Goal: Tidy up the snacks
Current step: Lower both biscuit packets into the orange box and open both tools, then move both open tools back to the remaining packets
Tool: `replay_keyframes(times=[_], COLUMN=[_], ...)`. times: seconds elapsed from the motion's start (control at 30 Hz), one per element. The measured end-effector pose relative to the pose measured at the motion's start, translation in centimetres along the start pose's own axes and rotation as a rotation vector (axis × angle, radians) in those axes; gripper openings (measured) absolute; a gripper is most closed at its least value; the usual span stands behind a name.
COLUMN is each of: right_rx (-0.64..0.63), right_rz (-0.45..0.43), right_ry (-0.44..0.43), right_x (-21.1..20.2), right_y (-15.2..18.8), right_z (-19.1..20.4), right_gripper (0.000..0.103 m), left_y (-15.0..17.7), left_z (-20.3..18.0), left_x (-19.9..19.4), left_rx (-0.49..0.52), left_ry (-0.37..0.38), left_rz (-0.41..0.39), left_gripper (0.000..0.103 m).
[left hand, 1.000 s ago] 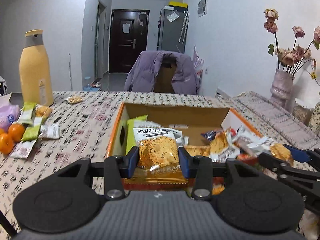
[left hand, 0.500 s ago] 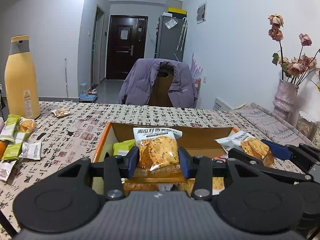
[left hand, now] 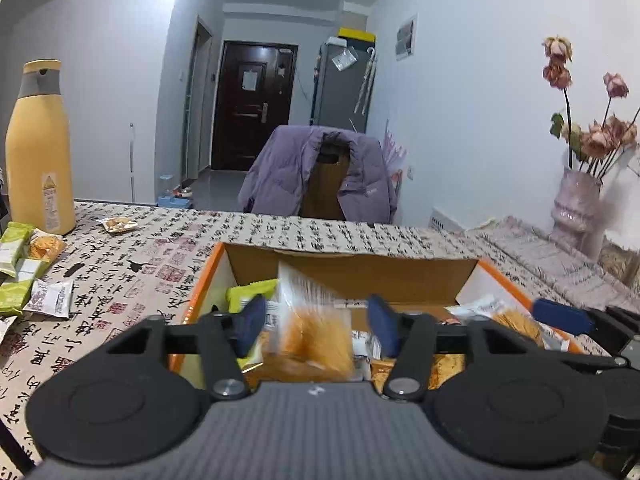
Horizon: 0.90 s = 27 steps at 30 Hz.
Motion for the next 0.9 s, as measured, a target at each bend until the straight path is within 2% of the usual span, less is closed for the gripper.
replay_keyframes(times=[0.03,0.1,0.13,0.5,0.7,0.9], right_rx=[0.005,0.018,0.024,0.035,0.004,-0.011], right_rz=[-0.005,-0.021,-0.028,-0.03,-0.028,-0.002], right_ry=[0.001,-0.004,-0.01,0.008,0.017,0.023], right_x=[-0.1,-0.4,-0.5,-0.5,-2.7,-5.8], right_y=[0.0,-0.2,-0.2,-0.6,-1.3,-0.6], right_z=[-0.1,-0.3,-0.4,-0.6,-0.1,-0.6], right_gripper=[0.087,0.103,0.103,0.103,0.103,0.103], left_y=[0.0,-0.2,-0.3,-1.4,-2.2,-1.3], left_z=[0.2,0.3,0.4,0.7,0.5,0.3], left_x=[-0.2,-0.6,-0.7,-1.9,-4.4,-6.5], left_rx=[-0.003,-0.01,-0.013,-0.052,-0.05,-0.045], left_ry=[-0.013,-0.026,-0.032,-0.061,-0.068,-0.073], left_rz=[-0.013,-0.034,-0.041,-0.034,-0.055,-0.024], left_gripper=[0.086,0.095,0.103,0.103,0.103,0.103])
Point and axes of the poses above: each gripper's, at about its wrist camera, not at the fingertips, and x roughly the way its jaws point, z to its left, y to its underside, the point moved 7 cm from there along x, roughly the way its jaws point, and after that the axes turned 13 degrees about x, right-handed, at the moved point
